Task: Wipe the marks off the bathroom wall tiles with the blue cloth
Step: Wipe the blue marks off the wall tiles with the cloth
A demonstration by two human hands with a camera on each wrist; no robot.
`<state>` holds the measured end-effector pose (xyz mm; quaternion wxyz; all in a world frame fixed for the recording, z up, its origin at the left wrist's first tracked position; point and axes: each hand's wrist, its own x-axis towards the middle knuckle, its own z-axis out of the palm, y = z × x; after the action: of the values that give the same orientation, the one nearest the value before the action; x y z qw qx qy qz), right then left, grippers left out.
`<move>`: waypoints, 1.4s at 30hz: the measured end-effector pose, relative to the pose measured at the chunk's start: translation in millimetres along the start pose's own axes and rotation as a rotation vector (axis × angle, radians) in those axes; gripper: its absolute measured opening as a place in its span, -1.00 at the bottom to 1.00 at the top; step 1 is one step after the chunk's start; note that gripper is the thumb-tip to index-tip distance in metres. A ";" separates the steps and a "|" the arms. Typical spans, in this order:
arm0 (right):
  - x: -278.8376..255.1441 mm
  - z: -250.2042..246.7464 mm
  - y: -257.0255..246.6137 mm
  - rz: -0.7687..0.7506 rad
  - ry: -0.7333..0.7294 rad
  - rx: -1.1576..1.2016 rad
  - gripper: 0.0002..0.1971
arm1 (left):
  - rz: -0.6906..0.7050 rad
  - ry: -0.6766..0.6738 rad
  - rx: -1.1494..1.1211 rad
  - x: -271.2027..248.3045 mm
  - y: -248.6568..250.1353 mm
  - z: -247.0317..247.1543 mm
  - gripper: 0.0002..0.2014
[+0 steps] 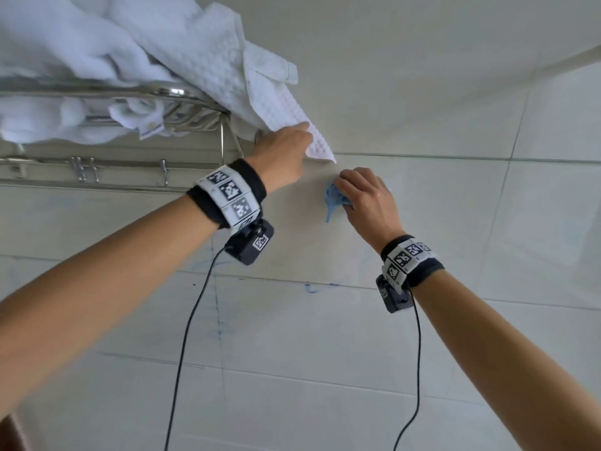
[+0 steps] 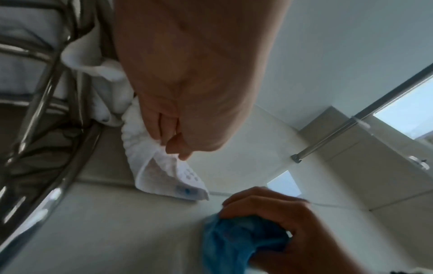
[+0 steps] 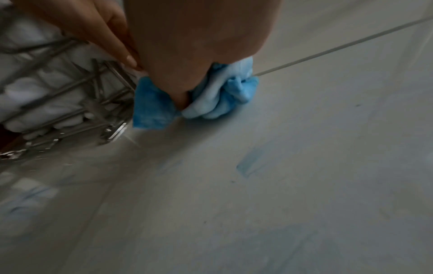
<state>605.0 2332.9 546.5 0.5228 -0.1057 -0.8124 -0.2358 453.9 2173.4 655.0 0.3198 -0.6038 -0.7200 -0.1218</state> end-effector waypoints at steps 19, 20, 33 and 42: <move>36.8 47.0 -29.4 0.347 0.290 0.075 -0.72 | 0.051 0.016 0.083 42.8 -14.6 -12.3 -0.16; 40.4 51.9 -34.1 0.374 0.321 0.086 -0.72 | 0.058 0.016 0.075 41.9 -16.0 -10.9 -0.16; 48.2 45.5 -23.0 0.135 0.117 0.043 -0.70 | 0.102 0.027 -0.037 36.1 -15.9 -3.7 -0.27; -6.0 -11.0 62.1 0.357 0.279 -0.035 -0.73 | 0.164 0.087 -0.137 -0.4 -2.7 20.0 -0.21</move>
<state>642.3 2381.7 561.8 0.6616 -0.2230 -0.6965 -0.1658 445.1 2183.7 640.0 0.3177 -0.6753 -0.6434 -0.1704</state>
